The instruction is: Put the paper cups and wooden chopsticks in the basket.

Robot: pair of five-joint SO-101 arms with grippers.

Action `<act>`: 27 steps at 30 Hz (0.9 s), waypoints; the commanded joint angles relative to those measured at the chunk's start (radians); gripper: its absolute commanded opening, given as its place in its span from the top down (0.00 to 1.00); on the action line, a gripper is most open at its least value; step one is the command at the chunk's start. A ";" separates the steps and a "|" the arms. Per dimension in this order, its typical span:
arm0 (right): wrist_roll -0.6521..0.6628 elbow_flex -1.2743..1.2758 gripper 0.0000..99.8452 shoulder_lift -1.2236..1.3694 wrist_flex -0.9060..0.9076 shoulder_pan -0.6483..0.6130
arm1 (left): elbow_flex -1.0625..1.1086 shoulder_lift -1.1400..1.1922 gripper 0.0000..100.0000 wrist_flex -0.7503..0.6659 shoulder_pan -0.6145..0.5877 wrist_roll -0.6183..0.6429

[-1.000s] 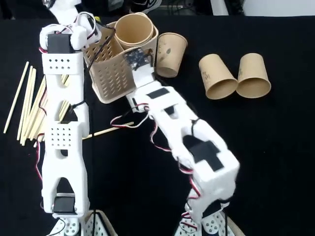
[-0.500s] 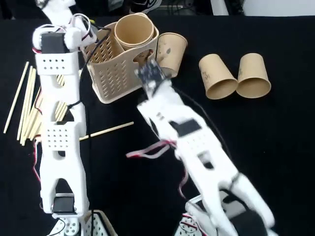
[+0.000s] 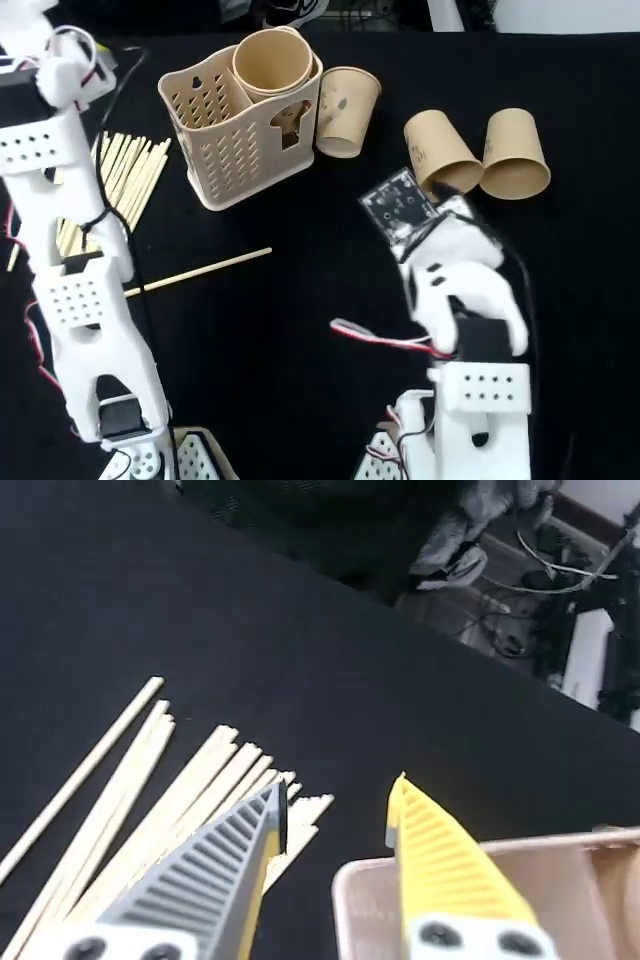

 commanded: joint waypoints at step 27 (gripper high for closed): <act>-0.066 -0.479 0.98 1.187 -0.721 0.160 | 2.052 -1.461 0.82 -0.384 -0.050 -0.307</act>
